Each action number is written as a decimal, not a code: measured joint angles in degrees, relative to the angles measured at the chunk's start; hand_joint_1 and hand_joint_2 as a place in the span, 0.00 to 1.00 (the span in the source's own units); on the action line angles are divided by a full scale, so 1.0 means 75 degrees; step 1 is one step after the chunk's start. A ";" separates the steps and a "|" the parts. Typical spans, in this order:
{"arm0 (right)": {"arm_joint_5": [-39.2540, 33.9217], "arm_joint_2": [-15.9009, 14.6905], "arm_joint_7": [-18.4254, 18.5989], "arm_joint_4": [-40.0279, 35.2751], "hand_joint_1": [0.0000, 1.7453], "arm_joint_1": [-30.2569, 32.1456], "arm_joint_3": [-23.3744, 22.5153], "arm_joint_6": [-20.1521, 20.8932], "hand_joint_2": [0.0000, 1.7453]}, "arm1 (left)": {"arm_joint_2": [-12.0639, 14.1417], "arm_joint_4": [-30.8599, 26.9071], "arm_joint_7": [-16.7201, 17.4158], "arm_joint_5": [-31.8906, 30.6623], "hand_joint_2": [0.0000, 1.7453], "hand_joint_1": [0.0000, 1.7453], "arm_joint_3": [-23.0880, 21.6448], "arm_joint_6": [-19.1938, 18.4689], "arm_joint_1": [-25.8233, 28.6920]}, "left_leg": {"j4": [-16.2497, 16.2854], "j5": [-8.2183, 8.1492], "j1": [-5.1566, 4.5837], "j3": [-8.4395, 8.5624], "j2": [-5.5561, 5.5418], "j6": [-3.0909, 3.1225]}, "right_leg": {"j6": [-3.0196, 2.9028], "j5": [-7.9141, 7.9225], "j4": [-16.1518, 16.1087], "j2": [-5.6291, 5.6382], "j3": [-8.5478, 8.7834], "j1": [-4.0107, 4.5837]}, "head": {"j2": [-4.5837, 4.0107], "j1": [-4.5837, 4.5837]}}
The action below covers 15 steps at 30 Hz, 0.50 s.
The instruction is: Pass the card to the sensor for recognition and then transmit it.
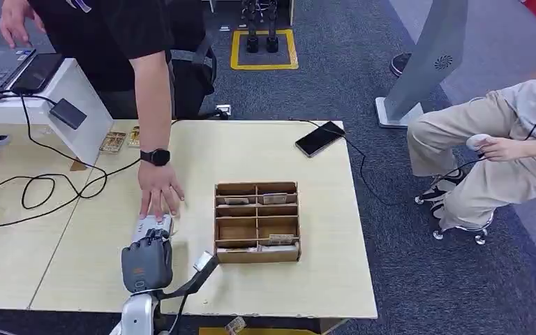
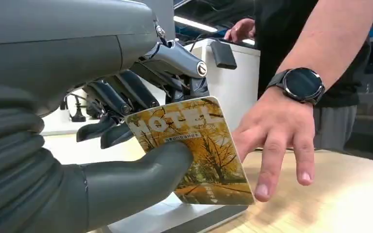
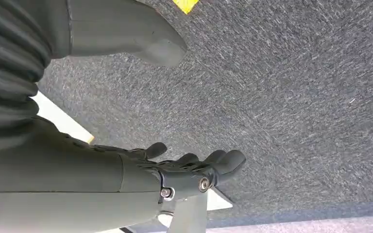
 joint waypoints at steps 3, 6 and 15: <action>-0.0006 0.0000 0.0000 0.0006 0.00 0.0000 0.0003 -0.0003 1.00 | -0.0009 0.0000 -0.0035 0.0000 1.00 1.00 0.0029 0.0006 0.0002 | 0.0000 0.0000 0.0000 0.0000 0.0000 0.0000 | 0.0000 0.0000 0.0000 0.0000 0.0000 0.0000 | 0.0000 0.0000; -0.0006 0.0000 -0.0017 0.0017 0.00 -0.0001 0.0003 0.0000 1.00 | -0.0067 0.0032 -0.0225 0.0000 1.00 1.00 0.0108 0.0006 0.0011 | 0.0000 0.0000 0.0000 0.0000 -0.0001 0.0000 | 0.0000 0.0000 0.0000 -0.0002 0.0000 0.0000 | 0.0000 0.0000; -0.0058 -0.0012 -0.0061 0.0079 0.00 0.0000 0.0003 0.0000 1.00 | -0.0341 0.0478 -0.0761 0.0020 1.00 1.00 0.0496 0.0003 0.0002 | 0.0000 0.0000 -0.0001 0.0001 0.0000 0.0000 | 0.0000 0.0000 0.0000 -0.0001 0.0000 -0.0001 | 0.0000 0.0000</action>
